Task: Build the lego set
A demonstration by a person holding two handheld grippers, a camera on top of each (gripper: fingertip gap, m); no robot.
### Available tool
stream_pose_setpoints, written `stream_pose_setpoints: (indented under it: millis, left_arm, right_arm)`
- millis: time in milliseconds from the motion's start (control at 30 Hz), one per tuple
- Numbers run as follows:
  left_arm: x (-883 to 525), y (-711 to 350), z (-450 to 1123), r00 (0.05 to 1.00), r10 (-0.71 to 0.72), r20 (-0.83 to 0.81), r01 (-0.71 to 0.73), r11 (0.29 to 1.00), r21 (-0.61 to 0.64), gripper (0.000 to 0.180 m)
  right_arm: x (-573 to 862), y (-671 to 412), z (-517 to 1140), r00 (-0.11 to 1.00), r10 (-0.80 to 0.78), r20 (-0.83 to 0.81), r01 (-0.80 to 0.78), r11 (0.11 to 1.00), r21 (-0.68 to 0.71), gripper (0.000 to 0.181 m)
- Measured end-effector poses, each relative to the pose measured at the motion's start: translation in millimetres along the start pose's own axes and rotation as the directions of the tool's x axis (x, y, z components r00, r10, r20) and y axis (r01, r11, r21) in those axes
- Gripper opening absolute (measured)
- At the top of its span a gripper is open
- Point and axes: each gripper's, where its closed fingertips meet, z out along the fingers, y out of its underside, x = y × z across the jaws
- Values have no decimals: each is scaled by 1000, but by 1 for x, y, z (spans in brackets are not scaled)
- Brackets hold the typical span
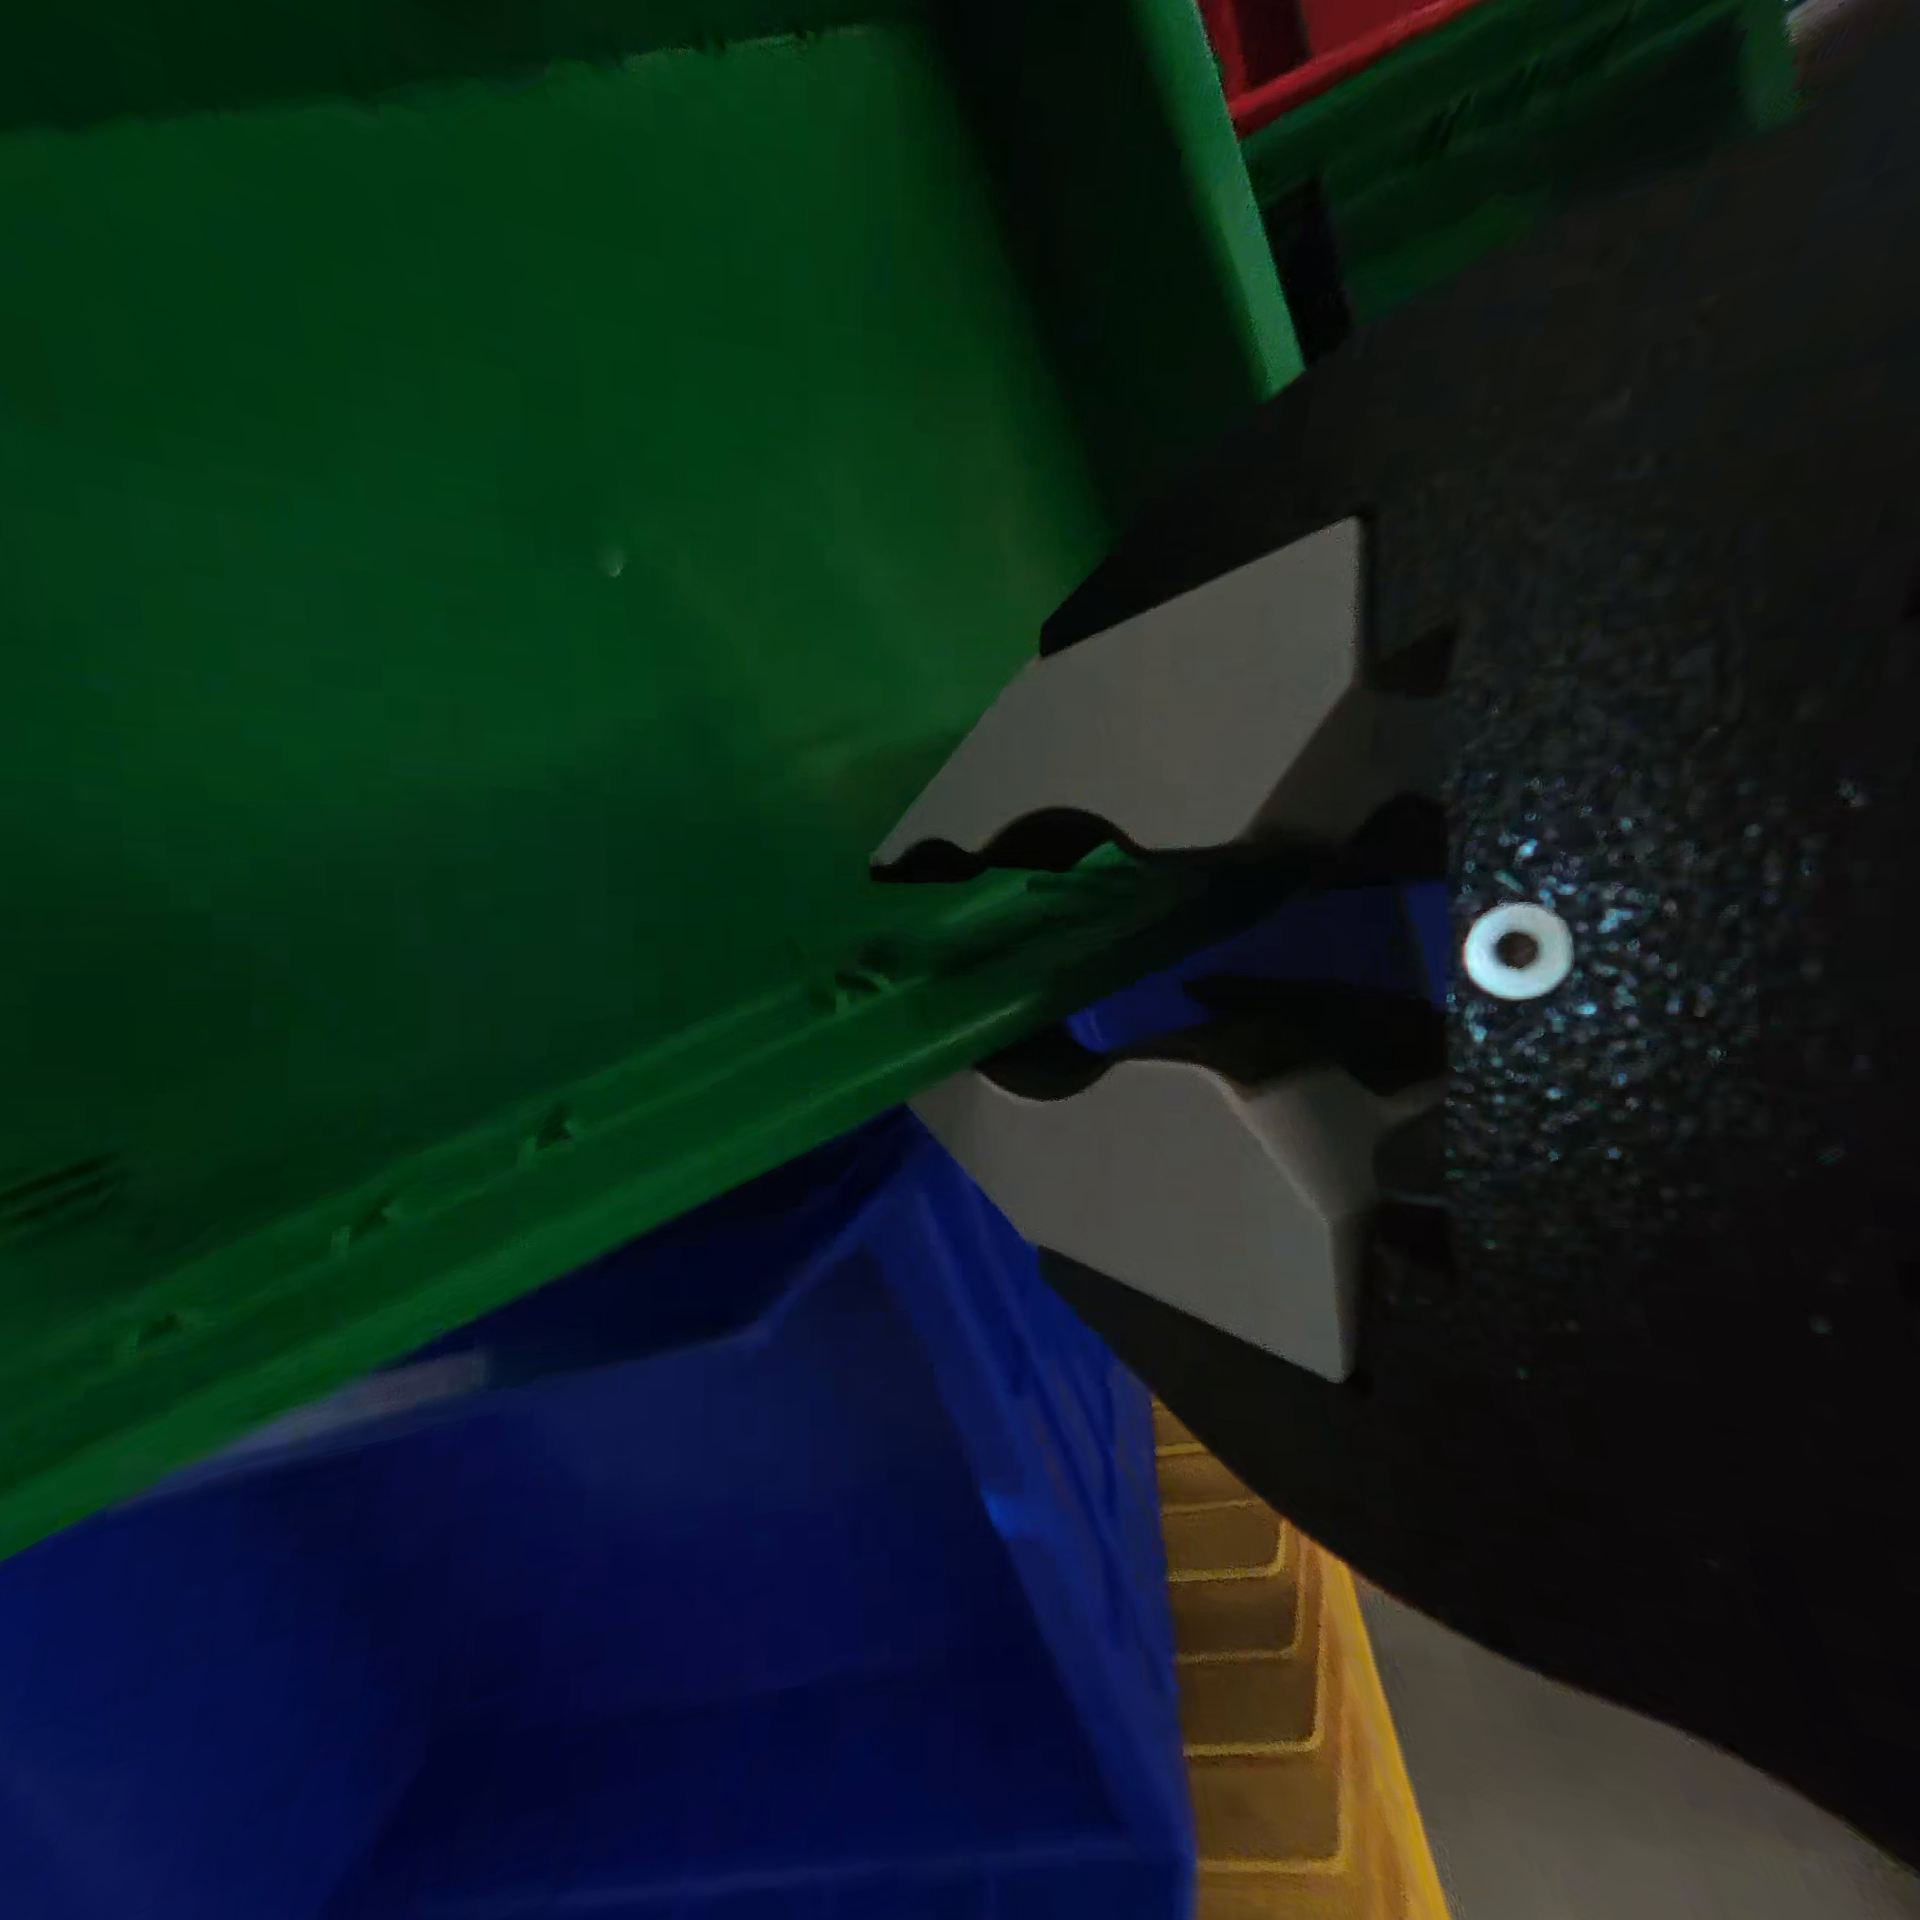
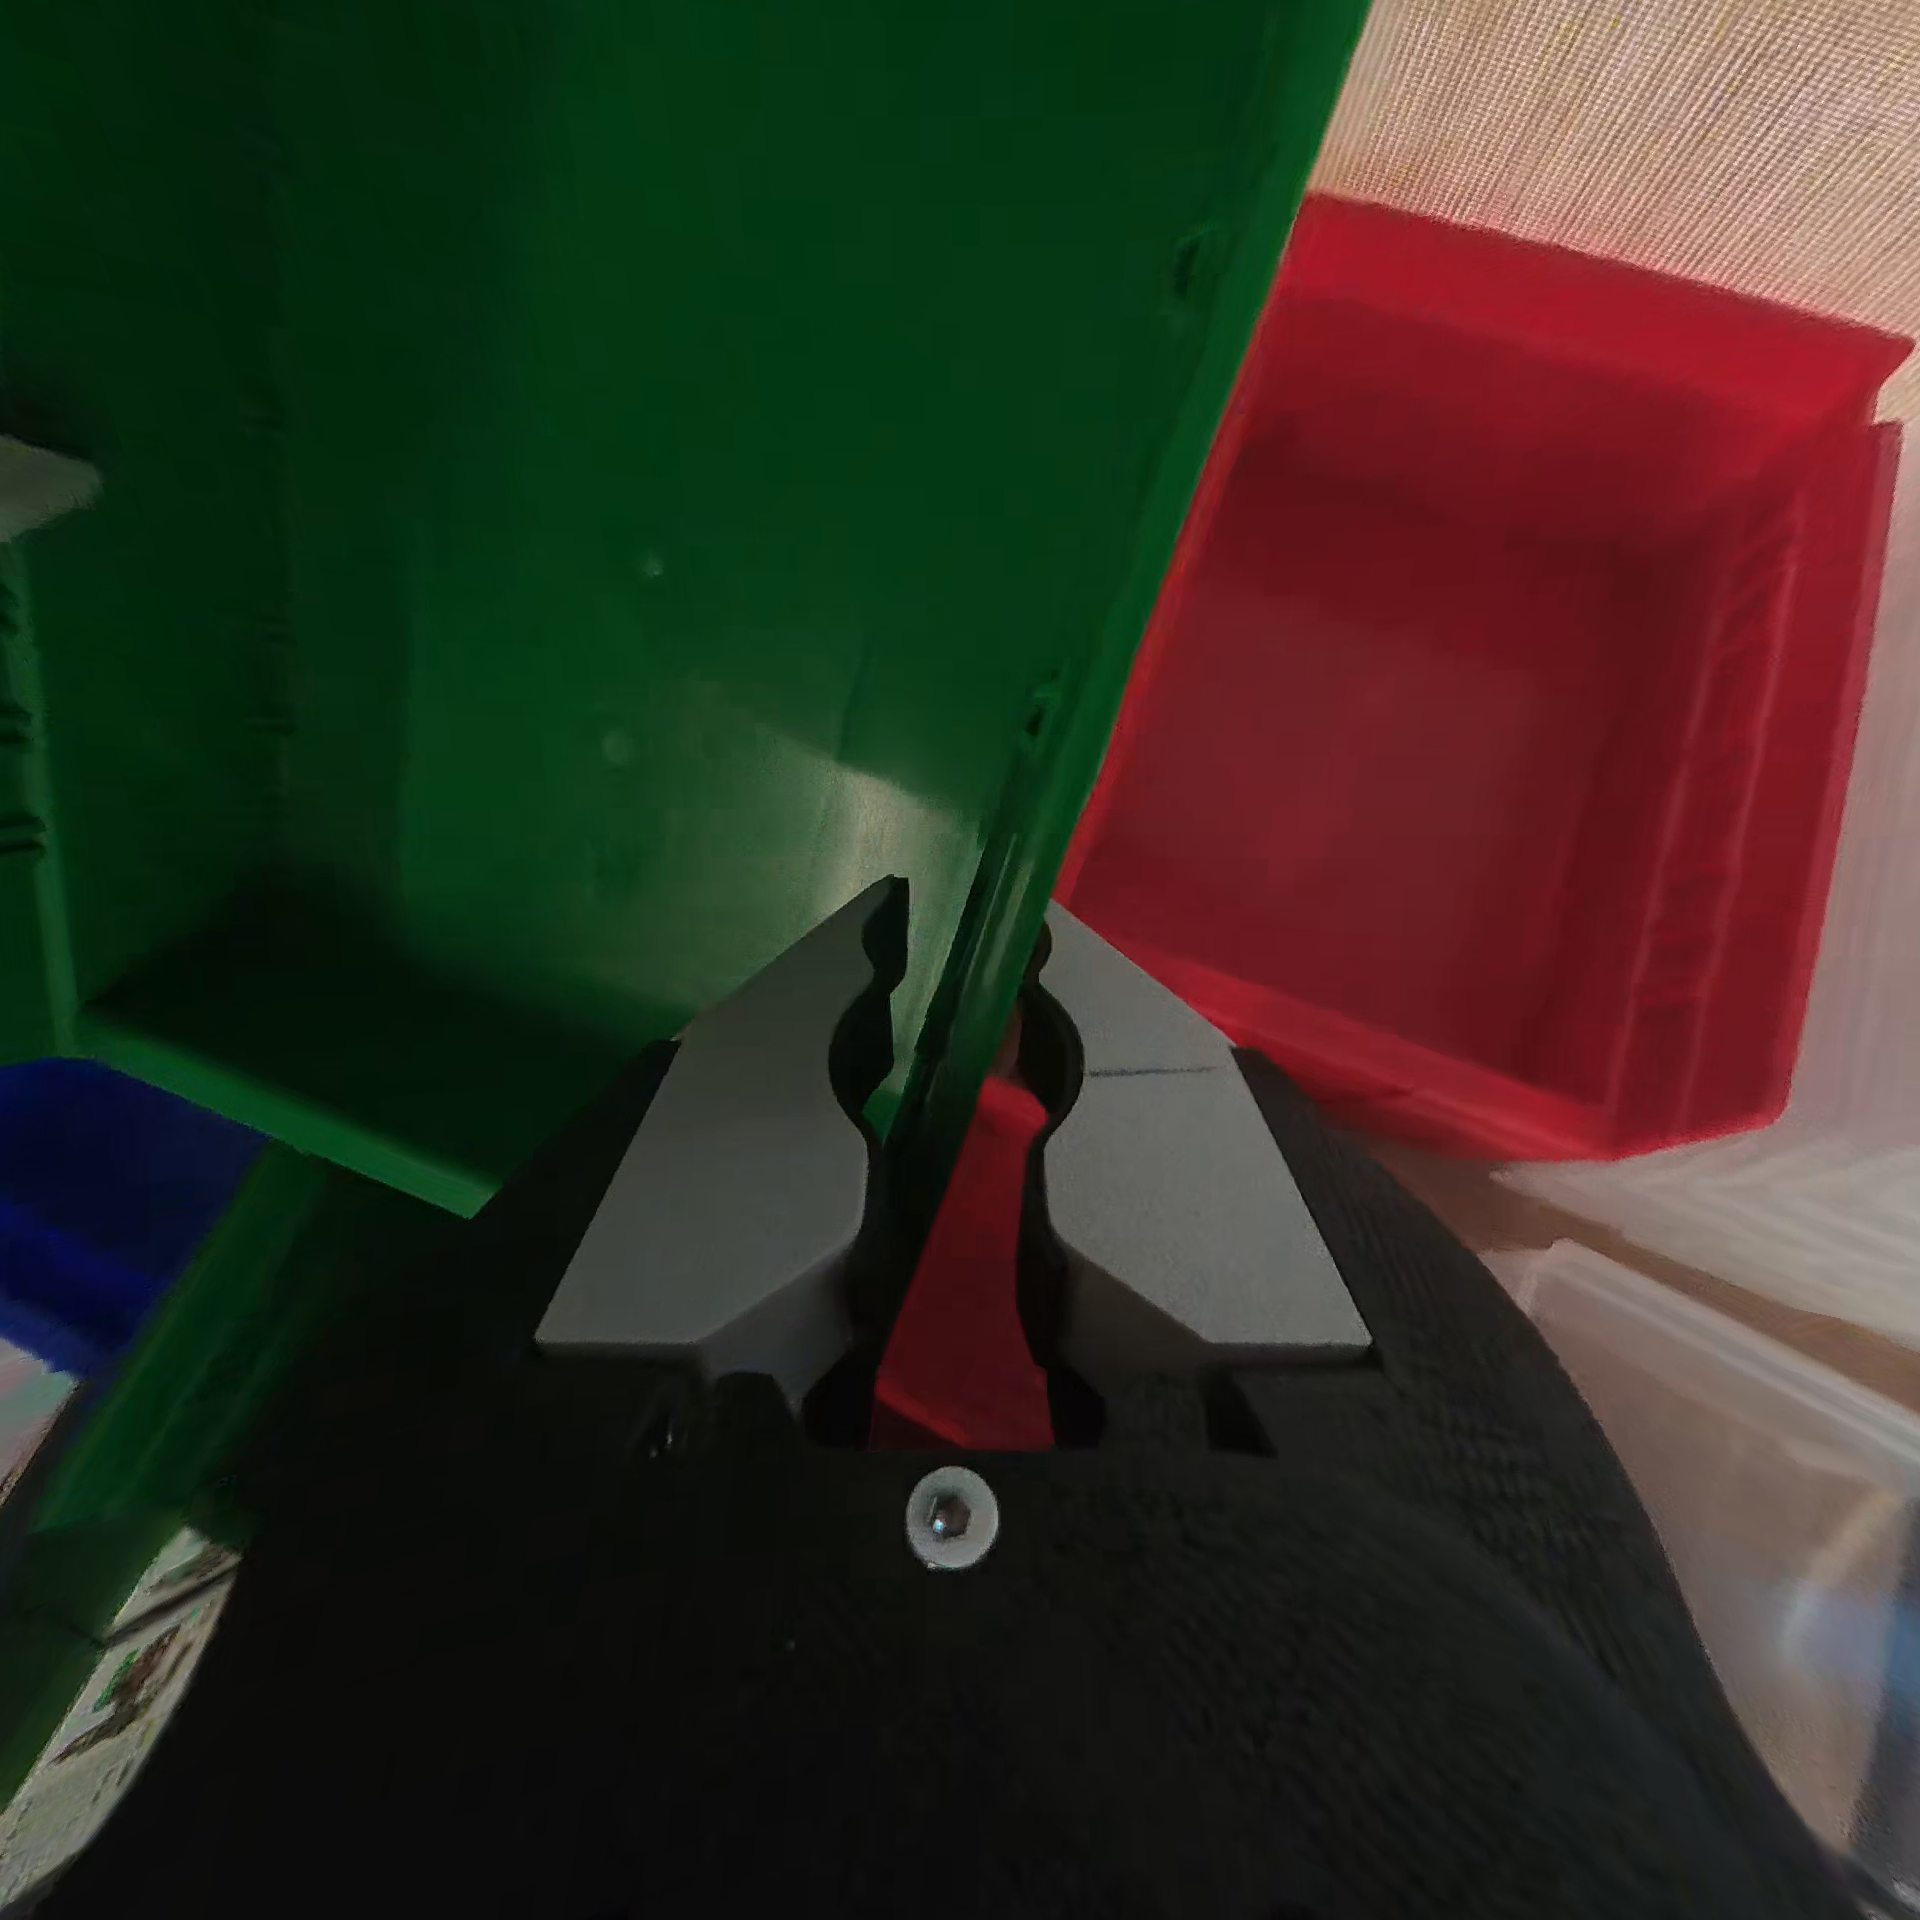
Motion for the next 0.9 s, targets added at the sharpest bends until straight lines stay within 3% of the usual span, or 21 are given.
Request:
stream_pose_setpoints:
  millis: [200, 367, 433, 500, 567, 600, 667, 733, 833, 900]
  left_arm:
    - [-7, 2, 40, 998, 55, -40, -63, 975, -214, 32]
    - [-6, 0, 50, 991, 109, -72, -126, 945, -300, 42]
    - [-7, -5, 46, 989, 133, -66, -145, 957, -251, 54]
    - [-22, -33, 24, 950, 283, 132, -282, 959, -31, 65]
    - [-39, -60, -27, 797, 380, 470, -495, 856, 147, 70]
    - [-32, -63, -52, 733, 390, 557, -578, 789, 208, 66]
    - [26, -42, -75, 756, 466, 459, -641, 667, 379, 74]
    - [98, -3, -86, 738, 596, 316, -659, 537, 527, 98]
    - [145, 34, -71, 553, 684, 475, -818, 339, 465, 119]
    - [151, 46, -37, 470, 723, 507, -876, 313, 366, 121]
  right_arm:
    - [2, -6, 23, 998, -59, 39, 66, 975, -214, 28]
    - [5, -8, 34, 986, -168, 25, 167, 934, -315, 37]
    - [10, -10, 38, 977, -213, 9, 205, 931, -301, 38]
    - [9, -13, 42, 971, -238, 24, 237, 938, -253, 40]
    - [11, -16, 43, 968, -252, 3, 246, 944, -219, 35]
    - [14, -17, 44, 965, -263, -14, 254, 944, -211, 33]
    - [15, -18, 45, 973, -232, -19, 224, 955, -195, 29]
    - [17, -19, 45, 979, -203, -21, 196, 963, -187, 26]
    - [21, -20, 45, 984, -175, -37, 164, 966, -199, 20]
    - [21, -20, 45, 987, -156, -37, 145, 967, -207, 19]
